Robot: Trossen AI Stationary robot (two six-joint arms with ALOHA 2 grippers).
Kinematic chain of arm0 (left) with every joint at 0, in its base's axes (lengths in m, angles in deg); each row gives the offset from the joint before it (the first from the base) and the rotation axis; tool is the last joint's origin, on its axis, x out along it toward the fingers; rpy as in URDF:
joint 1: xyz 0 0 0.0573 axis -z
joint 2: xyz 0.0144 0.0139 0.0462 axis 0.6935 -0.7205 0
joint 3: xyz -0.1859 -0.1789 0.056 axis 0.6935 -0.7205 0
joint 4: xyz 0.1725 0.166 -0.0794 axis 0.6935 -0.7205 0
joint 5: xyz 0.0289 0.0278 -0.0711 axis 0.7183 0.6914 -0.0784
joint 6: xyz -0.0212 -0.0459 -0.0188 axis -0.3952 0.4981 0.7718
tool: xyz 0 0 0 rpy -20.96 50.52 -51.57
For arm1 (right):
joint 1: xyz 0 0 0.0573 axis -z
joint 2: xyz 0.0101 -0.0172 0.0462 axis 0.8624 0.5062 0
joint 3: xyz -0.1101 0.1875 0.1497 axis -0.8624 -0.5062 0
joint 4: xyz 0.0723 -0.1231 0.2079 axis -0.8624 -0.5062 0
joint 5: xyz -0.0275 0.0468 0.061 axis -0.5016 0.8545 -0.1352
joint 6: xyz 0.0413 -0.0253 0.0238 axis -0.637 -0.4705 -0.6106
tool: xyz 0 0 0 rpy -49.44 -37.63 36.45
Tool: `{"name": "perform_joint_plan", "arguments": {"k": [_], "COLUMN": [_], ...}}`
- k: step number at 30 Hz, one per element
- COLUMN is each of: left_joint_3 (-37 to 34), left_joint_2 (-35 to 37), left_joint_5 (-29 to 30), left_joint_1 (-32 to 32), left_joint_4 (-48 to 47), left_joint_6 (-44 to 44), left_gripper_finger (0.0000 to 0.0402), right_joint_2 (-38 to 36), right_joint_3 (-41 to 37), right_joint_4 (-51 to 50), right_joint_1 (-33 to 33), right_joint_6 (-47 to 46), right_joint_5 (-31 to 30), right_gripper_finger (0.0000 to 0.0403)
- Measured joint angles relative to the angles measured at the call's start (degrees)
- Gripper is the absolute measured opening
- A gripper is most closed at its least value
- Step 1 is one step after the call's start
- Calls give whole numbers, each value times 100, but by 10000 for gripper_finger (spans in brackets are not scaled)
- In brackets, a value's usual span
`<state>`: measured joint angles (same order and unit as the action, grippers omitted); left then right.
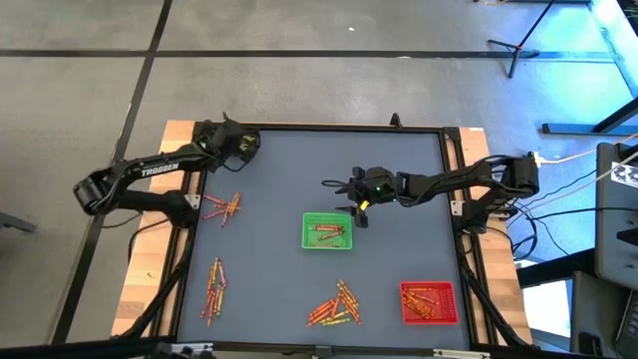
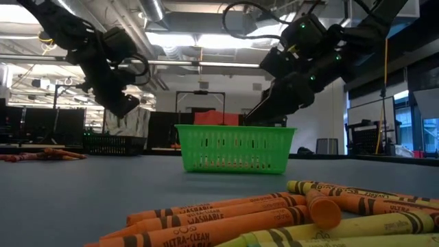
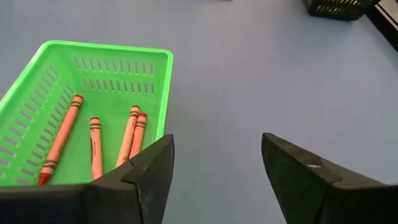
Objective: Sort crayons
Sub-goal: Put the green crayon into the black bin, then put the orange crayon into the red bin
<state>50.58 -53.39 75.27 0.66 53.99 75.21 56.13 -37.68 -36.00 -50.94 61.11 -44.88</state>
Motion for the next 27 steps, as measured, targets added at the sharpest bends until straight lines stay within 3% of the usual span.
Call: {"name": "perform_joint_plan", "arguments": {"k": [9,17,21,27], "left_joint_3": [0,-10,-348,-1404], "left_joint_2": [76,710,758,626], "left_joint_5": [-137,-1206,-1602,-1770], "left_joint_1": [-92,1292,2272,3501], "left_joint_4": [-249,98,1074,3697], "left_joint_6": [234,341,387,488], "left_gripper_finger": [117,128,128,128], "right_joint_2": [20,-383,-915,-1348], "right_joint_3": [0,-2,-2,0], "right_joint_4": [47,-309,-712,-1309], "right_joint_1": [0,-7,-10,-515], "right_joint_6": [-143,-182,-216,-638], "right_joint_5": [0,-212,-207,67], "right_gripper_finger": [238,238,238,238]}}
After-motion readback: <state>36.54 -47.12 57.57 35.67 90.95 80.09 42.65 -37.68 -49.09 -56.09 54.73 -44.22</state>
